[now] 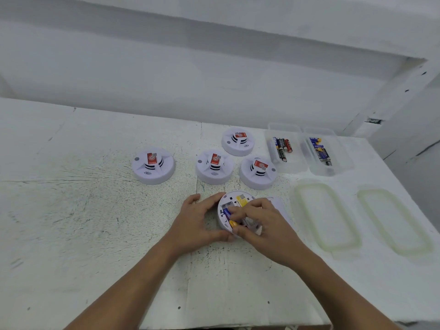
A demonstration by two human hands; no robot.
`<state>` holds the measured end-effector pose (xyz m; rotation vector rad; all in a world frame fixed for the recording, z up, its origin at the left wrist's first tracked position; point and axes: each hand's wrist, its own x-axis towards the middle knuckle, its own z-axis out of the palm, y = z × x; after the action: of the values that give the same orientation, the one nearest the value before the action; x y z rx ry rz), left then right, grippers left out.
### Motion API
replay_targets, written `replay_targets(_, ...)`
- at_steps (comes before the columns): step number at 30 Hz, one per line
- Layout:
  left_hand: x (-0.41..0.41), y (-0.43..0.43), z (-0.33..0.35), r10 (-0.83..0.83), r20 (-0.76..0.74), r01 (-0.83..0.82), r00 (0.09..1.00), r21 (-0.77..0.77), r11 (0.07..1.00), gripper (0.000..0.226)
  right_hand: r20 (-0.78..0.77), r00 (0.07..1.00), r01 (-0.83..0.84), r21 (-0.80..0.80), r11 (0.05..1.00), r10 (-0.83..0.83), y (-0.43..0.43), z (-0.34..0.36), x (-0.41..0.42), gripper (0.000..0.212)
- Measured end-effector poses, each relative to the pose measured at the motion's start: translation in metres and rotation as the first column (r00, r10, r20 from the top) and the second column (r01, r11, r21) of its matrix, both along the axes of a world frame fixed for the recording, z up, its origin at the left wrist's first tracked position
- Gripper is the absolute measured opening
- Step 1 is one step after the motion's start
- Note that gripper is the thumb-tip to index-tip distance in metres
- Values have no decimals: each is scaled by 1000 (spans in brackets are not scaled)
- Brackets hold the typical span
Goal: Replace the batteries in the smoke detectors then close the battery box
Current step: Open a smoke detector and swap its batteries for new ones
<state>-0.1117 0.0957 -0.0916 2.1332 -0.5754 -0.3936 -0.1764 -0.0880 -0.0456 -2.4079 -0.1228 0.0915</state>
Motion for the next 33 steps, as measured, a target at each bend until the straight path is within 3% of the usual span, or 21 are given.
replay_targets(8, 5, 0, -14, -10, 19, 10, 1000, 12, 1000, 97, 31, 998, -55, 82, 995, 52, -8, -8, 5, 24)
replay_targets(17, 4, -1, -9, 12, 24, -12, 1000, 21, 1000, 92, 58, 998, -43, 88, 995, 38, -9, -16, 6, 27)
replay_targets(33, 3, -2, -7, 10, 39, -11, 999, 16, 1000, 91, 93, 992, -87, -15, 996, 88, -11, -25, 8, 24)
